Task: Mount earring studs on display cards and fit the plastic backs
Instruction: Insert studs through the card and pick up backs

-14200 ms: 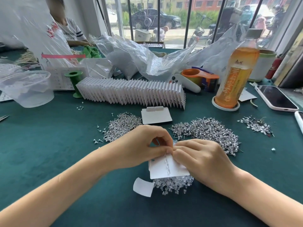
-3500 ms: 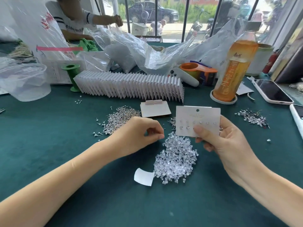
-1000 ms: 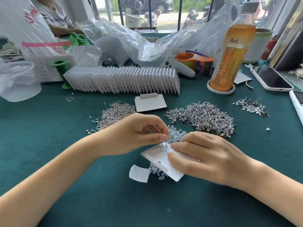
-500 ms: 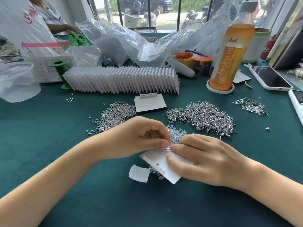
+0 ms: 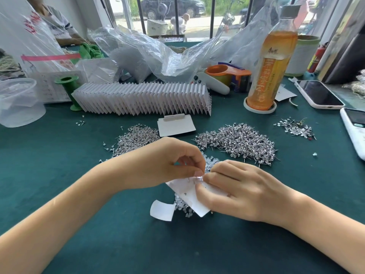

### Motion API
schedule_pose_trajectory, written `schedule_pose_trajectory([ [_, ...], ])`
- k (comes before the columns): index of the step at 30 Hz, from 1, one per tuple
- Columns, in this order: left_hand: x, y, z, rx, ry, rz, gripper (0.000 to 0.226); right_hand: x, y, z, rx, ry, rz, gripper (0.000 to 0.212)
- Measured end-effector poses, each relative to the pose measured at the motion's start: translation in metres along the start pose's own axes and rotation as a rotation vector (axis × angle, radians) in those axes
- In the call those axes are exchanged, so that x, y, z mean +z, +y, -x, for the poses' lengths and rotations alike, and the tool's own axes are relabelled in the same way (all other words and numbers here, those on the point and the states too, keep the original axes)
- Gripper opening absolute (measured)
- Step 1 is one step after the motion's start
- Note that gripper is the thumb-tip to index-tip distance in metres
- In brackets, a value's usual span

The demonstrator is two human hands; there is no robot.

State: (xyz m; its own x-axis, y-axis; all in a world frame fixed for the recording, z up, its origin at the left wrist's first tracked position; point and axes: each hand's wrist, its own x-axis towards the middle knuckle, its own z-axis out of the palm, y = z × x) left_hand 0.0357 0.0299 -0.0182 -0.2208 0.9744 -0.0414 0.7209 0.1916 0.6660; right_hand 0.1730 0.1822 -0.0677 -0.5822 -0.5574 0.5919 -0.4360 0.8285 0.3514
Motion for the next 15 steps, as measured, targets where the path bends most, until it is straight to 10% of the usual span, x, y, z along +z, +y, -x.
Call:
schedule_pose_trajectory([
  [15, -0.0023, 0.0022, -0.0020, 0.030, 0.005, 0.002, 0.005, 0.0034, -0.0025, 0.0005, 0.005, 0.111, 0.034, 0.024],
])
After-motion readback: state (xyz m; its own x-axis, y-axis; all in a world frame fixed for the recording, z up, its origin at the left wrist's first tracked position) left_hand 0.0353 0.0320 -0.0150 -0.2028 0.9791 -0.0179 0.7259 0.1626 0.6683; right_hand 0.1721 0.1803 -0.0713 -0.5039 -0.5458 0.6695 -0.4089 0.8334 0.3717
